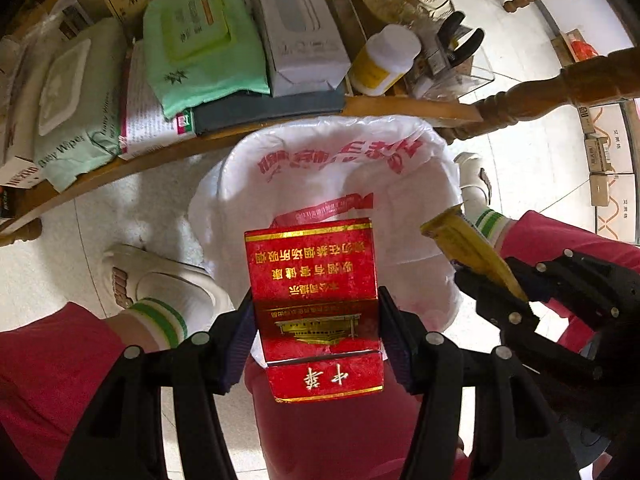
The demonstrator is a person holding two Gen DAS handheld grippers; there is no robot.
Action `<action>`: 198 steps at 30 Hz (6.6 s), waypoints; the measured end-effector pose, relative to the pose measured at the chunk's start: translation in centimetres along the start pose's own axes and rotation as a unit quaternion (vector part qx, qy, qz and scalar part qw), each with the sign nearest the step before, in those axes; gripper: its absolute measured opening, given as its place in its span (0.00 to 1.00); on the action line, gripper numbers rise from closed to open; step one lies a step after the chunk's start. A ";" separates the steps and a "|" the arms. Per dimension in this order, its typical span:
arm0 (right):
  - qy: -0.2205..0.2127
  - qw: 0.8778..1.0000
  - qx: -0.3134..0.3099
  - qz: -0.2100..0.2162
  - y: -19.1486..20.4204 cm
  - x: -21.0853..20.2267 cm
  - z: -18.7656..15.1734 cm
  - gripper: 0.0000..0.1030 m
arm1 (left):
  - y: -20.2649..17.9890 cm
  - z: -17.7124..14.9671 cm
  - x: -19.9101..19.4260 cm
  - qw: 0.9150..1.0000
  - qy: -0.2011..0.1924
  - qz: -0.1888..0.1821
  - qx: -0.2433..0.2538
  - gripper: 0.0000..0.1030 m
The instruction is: Collect trash
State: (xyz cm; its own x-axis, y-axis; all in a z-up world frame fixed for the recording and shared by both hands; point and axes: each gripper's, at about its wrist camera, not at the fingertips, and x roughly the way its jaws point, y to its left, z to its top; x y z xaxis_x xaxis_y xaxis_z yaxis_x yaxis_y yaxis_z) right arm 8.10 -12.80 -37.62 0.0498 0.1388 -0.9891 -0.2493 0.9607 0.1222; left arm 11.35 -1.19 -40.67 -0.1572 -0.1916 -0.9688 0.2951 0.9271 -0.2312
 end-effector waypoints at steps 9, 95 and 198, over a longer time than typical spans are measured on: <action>0.028 0.999 0.011 0.012 -0.3 2.5 0.1 0.14 | 0.5 1.2 3.1 0.999 0.037 -0.004 -0.010 0.54; -0.298 0.950 -0.075 -0.061 -6.3 -46.0 13.5 0.93 | -7.1 9.4 -43.6 0.966 -0.140 0.140 0.167 0.92; -0.181 0.977 -0.053 -0.097 -11.1 -30.5 21.5 0.43 | 0.8 17.8 -34.4 0.990 -0.101 0.065 0.077 0.19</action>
State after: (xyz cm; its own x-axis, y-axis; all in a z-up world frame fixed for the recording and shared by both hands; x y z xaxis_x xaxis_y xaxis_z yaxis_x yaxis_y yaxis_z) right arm 30.15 -22.54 -7.00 0.4411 0.0505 -0.8960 -0.2988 0.9497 -0.0936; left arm 33.78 0.44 -9.11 0.0783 -0.1496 -0.9856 0.4422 0.8913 -0.1002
